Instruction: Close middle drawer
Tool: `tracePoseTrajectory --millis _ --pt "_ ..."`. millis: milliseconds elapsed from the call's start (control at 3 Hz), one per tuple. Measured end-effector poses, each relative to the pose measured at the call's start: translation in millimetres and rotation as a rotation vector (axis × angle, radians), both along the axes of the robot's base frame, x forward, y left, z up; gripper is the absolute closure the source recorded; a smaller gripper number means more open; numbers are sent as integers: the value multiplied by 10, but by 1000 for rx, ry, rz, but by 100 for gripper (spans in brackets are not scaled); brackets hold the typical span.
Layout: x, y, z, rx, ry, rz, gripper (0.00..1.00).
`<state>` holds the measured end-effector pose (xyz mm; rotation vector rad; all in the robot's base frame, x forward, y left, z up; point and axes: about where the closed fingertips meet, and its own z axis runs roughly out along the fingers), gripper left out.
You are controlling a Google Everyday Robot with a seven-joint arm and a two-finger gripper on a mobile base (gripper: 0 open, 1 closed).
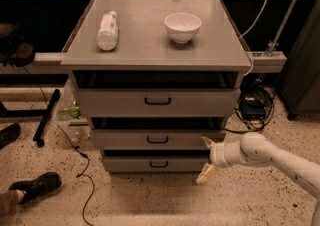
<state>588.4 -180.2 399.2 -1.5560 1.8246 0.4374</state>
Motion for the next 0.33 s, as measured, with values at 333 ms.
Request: tracePoseTrajectory --millis 333 --pt "0 0 0 0 0 0 0"
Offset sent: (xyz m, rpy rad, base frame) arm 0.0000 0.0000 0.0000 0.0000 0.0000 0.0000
